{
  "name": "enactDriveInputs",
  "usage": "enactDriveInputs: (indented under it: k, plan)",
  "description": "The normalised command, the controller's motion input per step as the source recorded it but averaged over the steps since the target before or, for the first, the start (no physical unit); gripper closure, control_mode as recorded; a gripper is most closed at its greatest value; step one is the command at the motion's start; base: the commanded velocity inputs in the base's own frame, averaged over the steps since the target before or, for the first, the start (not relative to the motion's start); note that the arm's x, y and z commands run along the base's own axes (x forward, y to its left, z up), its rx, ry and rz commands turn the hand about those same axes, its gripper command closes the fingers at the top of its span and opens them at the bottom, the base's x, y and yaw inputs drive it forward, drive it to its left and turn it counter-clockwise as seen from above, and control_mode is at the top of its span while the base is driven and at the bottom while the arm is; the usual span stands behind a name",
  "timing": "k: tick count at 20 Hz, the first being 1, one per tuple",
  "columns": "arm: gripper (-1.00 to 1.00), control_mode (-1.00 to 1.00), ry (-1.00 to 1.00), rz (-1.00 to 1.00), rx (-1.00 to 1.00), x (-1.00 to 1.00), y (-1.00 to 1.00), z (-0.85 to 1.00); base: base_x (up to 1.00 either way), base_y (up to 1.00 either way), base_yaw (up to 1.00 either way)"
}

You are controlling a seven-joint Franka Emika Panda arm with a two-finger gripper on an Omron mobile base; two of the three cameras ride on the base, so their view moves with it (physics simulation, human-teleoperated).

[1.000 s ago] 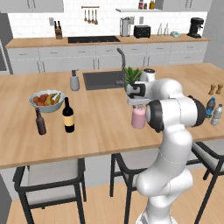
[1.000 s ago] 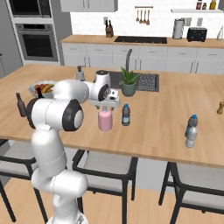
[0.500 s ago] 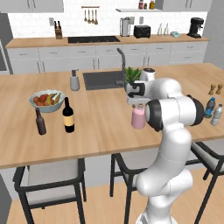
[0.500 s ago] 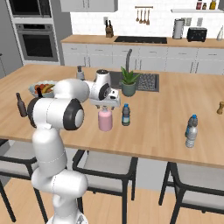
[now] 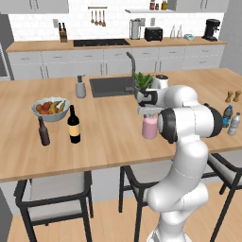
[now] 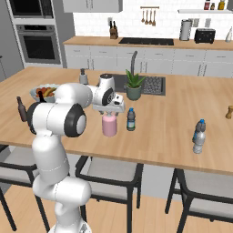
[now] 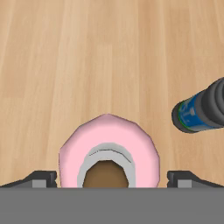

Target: Move the plastic bottles in the middle to the plastics group, and the glass bottles in the middle to the glass group.

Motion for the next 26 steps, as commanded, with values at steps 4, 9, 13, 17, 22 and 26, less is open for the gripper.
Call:
enactDriveInputs:
  k: [4,9,13,17,22,26]
  plan:
    - [-1.0,-1.0,-0.1,0.0,0.0,0.0,0.01,-0.15,0.0,0.0,0.0]
    - [-1.0,-1.0,-0.09,0.0,0.0,0.02,0.0,-0.05,0.0,0.0,0.0]
    - [-1.0,-1.0,-0.07,0.0,0.0,0.0,0.0,0.0,0.0,0.0,0.0]
    - [-1.0,-1.0,-0.06,0.0,0.0,0.01,0.0,0.0,0.0,0.0,0.0]
    - [-1.0,-1.0,-0.01,0.0,0.0,0.02,0.0,0.0,0.0,0.0,0.0]
    - [-1.0,-1.0,-0.02,0.0,0.0,0.0,0.0,0.0,0.0,0.0,0.0]
